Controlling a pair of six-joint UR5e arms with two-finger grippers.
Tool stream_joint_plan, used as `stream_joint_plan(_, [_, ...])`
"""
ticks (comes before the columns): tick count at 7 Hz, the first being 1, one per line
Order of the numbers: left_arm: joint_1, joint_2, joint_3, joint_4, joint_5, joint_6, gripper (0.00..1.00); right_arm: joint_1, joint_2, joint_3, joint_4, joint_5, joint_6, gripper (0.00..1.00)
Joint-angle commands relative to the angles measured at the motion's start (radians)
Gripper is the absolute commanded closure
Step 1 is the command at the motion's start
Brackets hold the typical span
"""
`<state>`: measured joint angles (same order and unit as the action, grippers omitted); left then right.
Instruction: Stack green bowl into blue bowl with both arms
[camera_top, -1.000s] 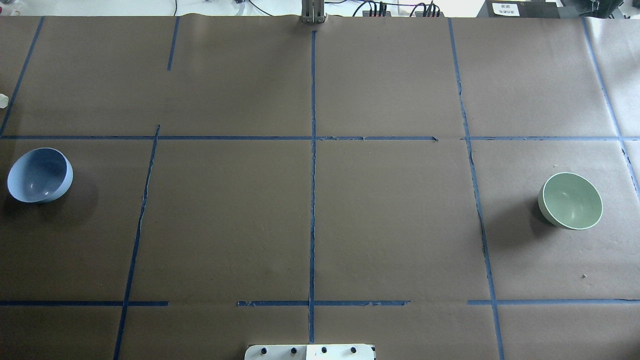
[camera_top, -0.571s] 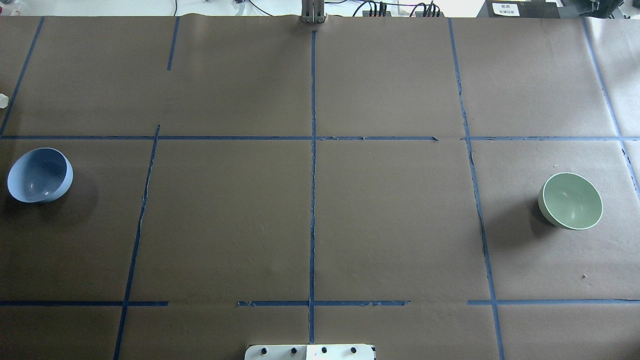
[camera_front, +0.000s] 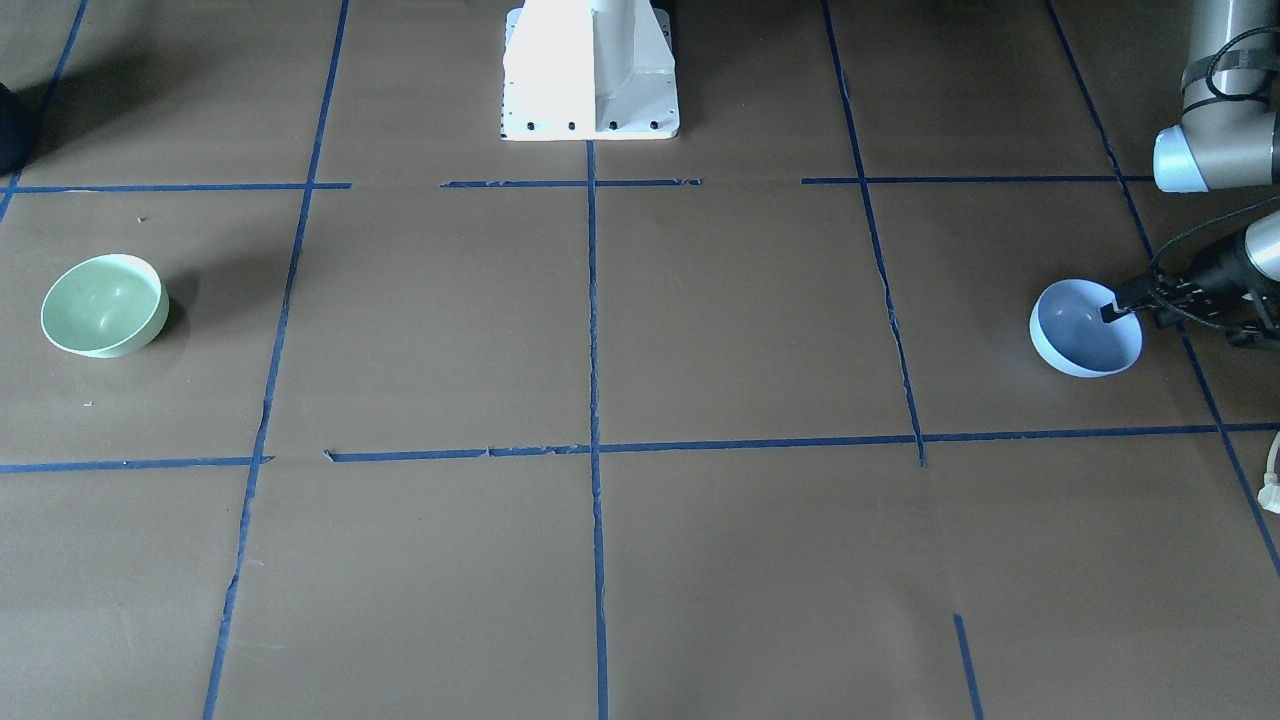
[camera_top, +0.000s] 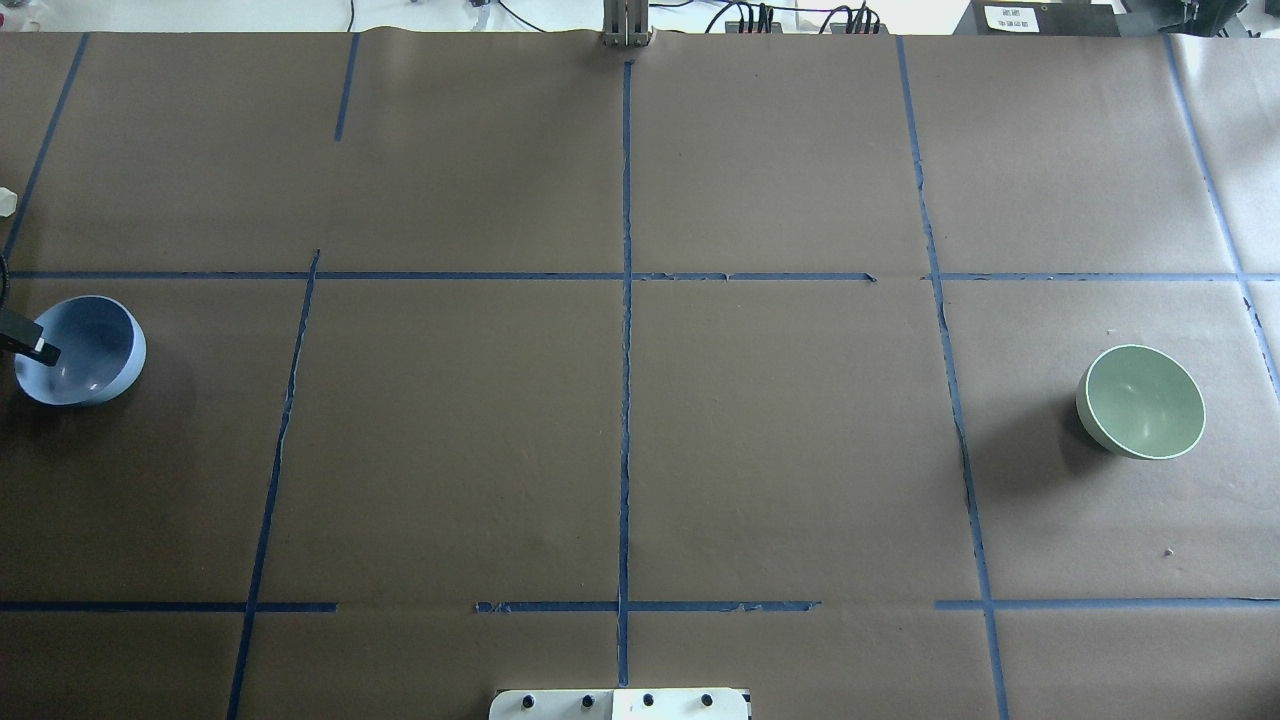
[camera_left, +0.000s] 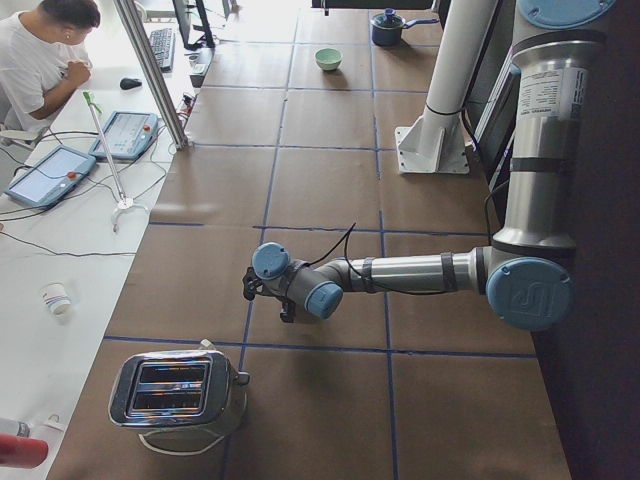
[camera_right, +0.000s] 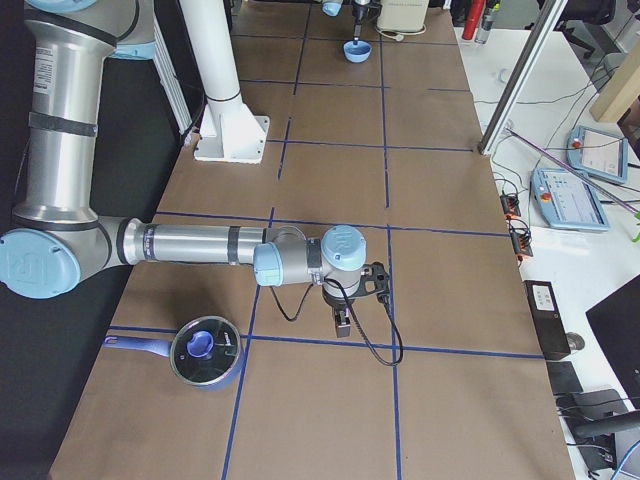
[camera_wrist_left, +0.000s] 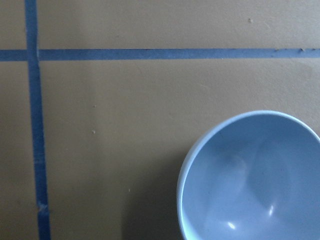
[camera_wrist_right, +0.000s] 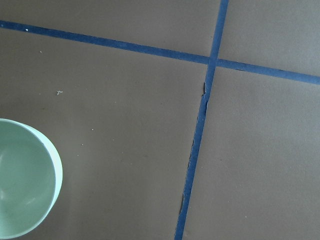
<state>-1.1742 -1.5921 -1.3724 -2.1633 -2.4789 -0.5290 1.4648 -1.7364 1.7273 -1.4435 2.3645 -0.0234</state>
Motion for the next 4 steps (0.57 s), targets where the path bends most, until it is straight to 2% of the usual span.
stream_joint_plan(1, [0.037,-0.026,0.028,-0.003,0.000,-0.016,0.98,-0.011,0.000,0.000,0.002,0.002,-0.003,0.00])
stream_joint_plan(2, [0.039,-0.052,0.016,-0.006,-0.011,-0.023,1.00,-0.012,0.000,0.000,0.002,0.002,0.000,0.00])
stream_joint_plan(3, [0.045,-0.148,-0.032,-0.006,-0.015,-0.195,1.00,-0.017,0.003,0.003,0.002,0.005,0.000,0.00])
stream_joint_plan(4, [0.124,-0.249,-0.127,-0.004,-0.015,-0.441,1.00,-0.041,0.005,0.008,0.002,0.005,0.000,0.00])
